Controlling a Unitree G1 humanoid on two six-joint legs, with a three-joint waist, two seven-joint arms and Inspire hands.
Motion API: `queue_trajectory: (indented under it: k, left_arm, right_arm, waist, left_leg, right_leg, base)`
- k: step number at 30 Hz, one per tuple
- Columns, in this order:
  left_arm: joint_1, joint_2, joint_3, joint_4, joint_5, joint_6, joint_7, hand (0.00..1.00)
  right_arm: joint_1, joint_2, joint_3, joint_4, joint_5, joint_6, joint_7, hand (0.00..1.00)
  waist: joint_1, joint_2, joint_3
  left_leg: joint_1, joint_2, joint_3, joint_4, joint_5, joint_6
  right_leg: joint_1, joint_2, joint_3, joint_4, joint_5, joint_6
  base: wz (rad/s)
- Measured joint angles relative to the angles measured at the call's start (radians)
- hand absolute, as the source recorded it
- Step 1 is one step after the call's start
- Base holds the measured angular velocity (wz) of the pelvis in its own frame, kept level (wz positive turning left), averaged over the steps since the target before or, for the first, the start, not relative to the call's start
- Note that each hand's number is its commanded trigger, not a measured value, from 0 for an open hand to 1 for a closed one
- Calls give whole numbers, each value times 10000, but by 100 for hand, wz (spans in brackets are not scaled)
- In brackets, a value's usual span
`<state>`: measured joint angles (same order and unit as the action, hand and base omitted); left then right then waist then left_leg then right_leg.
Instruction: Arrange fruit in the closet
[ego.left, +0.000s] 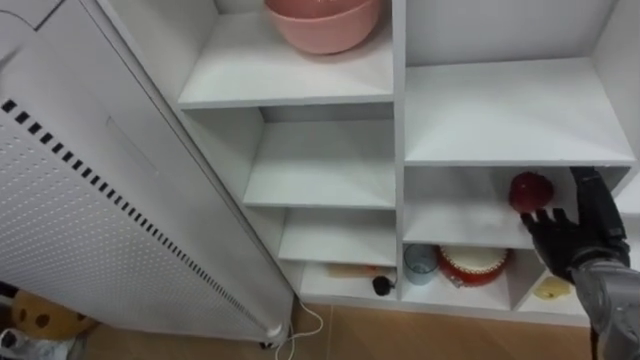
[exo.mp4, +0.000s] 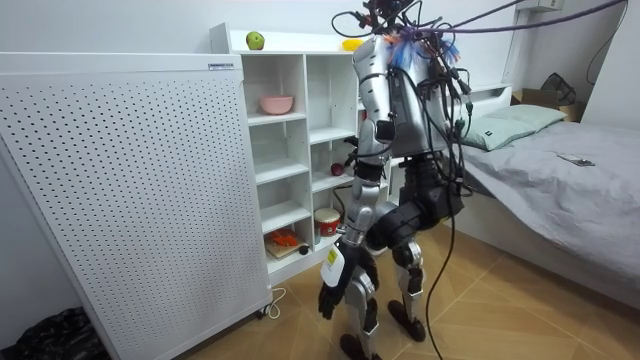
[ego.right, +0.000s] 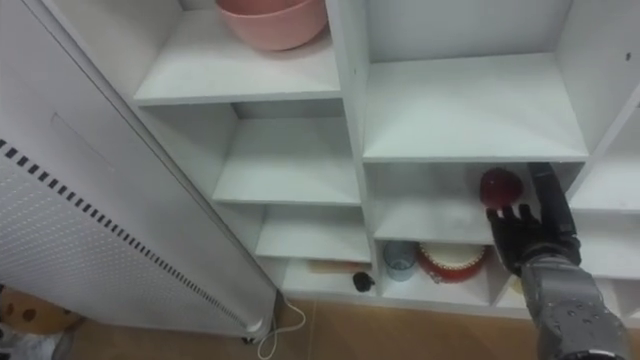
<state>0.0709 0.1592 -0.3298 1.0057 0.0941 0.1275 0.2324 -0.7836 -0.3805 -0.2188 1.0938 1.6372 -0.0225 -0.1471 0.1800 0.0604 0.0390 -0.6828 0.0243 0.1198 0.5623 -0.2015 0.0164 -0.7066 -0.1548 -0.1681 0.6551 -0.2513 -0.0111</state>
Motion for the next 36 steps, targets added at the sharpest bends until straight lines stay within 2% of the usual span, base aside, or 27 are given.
queue_trajectory:
  k: [2,5,8,10,12,14,15,16,17,19,20,24,28,32,36]
  left_arm:
    - [-10,2,162,102,74,-32,-218,0]
    - [-21,45,606,618,64,-59,-437,0]
    - [35,153,1358,856,102,-79,-508,0]
    - [58,209,1806,1062,201,-256,-517,0]
    - [137,334,2105,1077,523,-424,-518,0]
    - [115,493,2314,1130,1117,-597,-516,0]
    - [117,556,2393,1123,1339,-666,-515,0]
    - [117,576,2399,1127,1455,-690,-512,0]
    - [119,573,2380,1135,1614,-726,-517,0]
    - [128,533,2381,1070,1824,-803,-536,0]
    - [127,505,2393,1000,1837,-840,-558,0]
    - [199,498,2745,587,2050,-918,-584,0]
    - [331,407,2945,336,2119,-911,-574,0]
    - [546,138,3314,365,2176,-891,-594,0]
    - [825,21,3842,606,2265,-895,-643,0]
  right_arm:
    - [380,6,12,451,-301,64,488,0]
    - [1402,26,86,1471,-1007,288,1283,0]
    - [2425,20,529,2414,-2616,506,1897,0]
    - [3186,19,1050,2685,-3823,569,2270,0]
    - [3876,23,1763,2846,-5429,668,2699,0]
    - [4773,109,2725,3067,-7558,673,3237,0]
    - [5192,274,3024,3070,-8371,675,3429,0]
    - [5360,381,3163,3071,-8663,676,3505,0]
    - [5707,603,3193,3068,-9024,683,3622,0]
    - [6087,823,3378,3029,-9521,776,3833,0]
    - [6222,885,3472,3021,-9922,815,4006,0]
    - [6737,1142,3513,2896,-10856,836,4491,0]
    - [7243,1425,3523,2528,-11337,880,4662,0]
    - [7446,1811,3494,2535,-11893,1026,4900,0]
    - [7895,1930,3416,2530,-12255,1013,4961,0]
  waist:
    - [10,-12,10]
    - [-15,-31,20]
    - [-144,-82,31]
    - [-282,-102,24]
    - [-399,-226,16]
    - [-532,-474,3]
    - [-598,-657,-52]
    - [-660,-729,-56]
    - [-746,-838,-93]
    - [-814,-1029,-193]
    - [-954,-1051,-212]
    - [-1042,-1192,-302]
    - [-1130,-1185,-310]
    - [-1212,-1154,-326]
    - [-1192,-1090,-337]
  left_leg:
    - [433,3,-67,-235,10,-20]
    - [1386,-35,-142,-784,22,-29]
    - [2063,-53,-153,-1295,29,-38]
    - [2487,-80,-184,-1598,39,-46]
    - [2895,-116,-184,-1865,50,-55]
    - [3478,-114,-184,-2092,59,-70]
    - [3768,-109,-185,-2259,63,-77]
    - [3907,-99,-186,-2302,63,-78]
    - [4187,-69,-185,-2398,62,-80]
    - [4584,-59,-187,-2500,59,-83]
    - [4834,-51,-197,-2579,58,-84]
    - [5656,-44,-196,-2936,28,-130]
    - [6329,-39,-264,-3314,-45,-206]
    - [6729,-29,-215,-3425,-64,-217]
    - [7127,9,-151,-3513,-108,-253]
  right_leg:
    - [493,59,-102,-366,56,46]
    - [1580,80,-333,-1021,66,119]
    - [2304,175,-346,-1604,103,240]
    - [2789,173,-480,-1883,123,269]
    - [3192,171,-547,-2121,104,303]
    - [3911,205,-721,-2555,116,327]
    - [4239,242,-801,-2784,125,343]
    - [4429,272,-832,-2895,139,364]
    - [4819,353,-871,-3170,201,406]
    - [5332,384,-1068,-3514,272,429]
    - [5748,426,-1256,-3820,360,461]
    - [6706,525,-1380,-4363,451,506]
    - [7269,578,-1456,-4451,447,517]
    - [7634,605,-1394,-4535,458,530]
    - [8012,685,-1302,-4721,483,530]
  base:
    - [5]
    - [11]
    - [3]
    - [6]
    - [6]
    - [5]
    - [5]
    - [7]
    - [7]
    - [7]
    - [16]
    - [11]
    - [3]
    - [-4]
    - [-6]
